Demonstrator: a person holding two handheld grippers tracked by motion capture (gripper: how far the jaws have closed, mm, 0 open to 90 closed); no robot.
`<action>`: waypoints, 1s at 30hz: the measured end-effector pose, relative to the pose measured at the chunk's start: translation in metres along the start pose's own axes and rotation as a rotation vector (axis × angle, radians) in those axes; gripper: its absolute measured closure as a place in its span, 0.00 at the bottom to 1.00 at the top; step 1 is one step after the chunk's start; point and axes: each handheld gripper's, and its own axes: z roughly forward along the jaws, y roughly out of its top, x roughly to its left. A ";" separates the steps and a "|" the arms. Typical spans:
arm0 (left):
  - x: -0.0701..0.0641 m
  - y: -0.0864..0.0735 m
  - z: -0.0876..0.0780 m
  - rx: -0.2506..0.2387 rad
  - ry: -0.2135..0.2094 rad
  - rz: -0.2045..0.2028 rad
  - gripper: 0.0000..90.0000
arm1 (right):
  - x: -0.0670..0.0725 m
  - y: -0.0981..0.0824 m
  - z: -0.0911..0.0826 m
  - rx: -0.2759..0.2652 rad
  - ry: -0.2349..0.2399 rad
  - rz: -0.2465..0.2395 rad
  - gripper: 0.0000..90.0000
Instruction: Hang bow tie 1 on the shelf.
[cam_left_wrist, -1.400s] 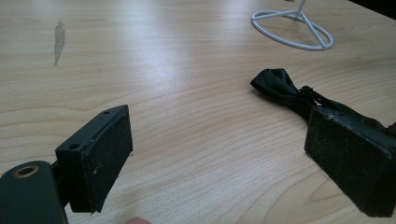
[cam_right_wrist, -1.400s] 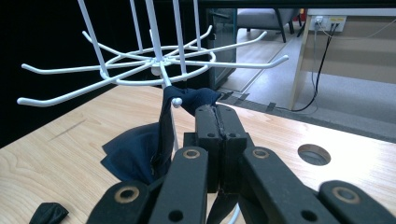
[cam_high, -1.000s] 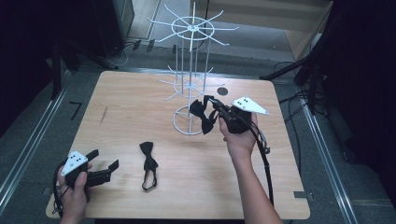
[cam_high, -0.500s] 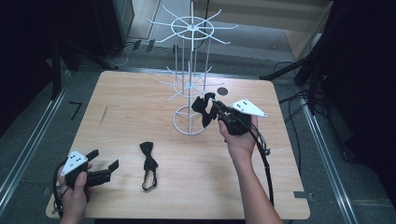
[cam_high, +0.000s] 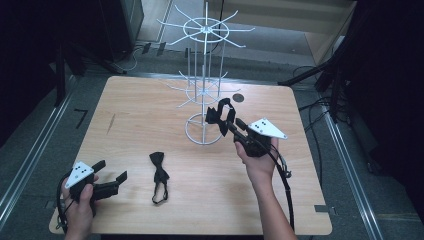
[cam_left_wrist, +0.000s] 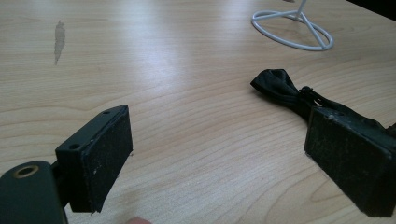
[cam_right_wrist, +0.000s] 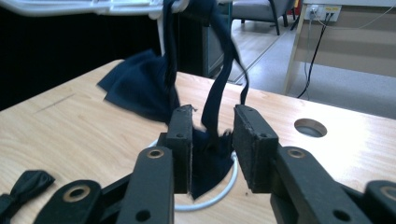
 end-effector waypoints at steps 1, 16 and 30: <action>0.000 0.000 0.000 0.000 0.000 0.000 0.09 | 0.001 -0.002 -0.001 -0.001 -0.001 -0.003 0.76; 0.000 0.000 0.000 -0.001 0.000 0.000 0.09 | 0.014 -0.031 -0.008 0.025 0.011 0.010 0.71; -0.001 0.000 0.000 -0.002 0.000 -0.001 0.09 | 0.037 -0.058 -0.010 0.061 0.015 0.020 0.70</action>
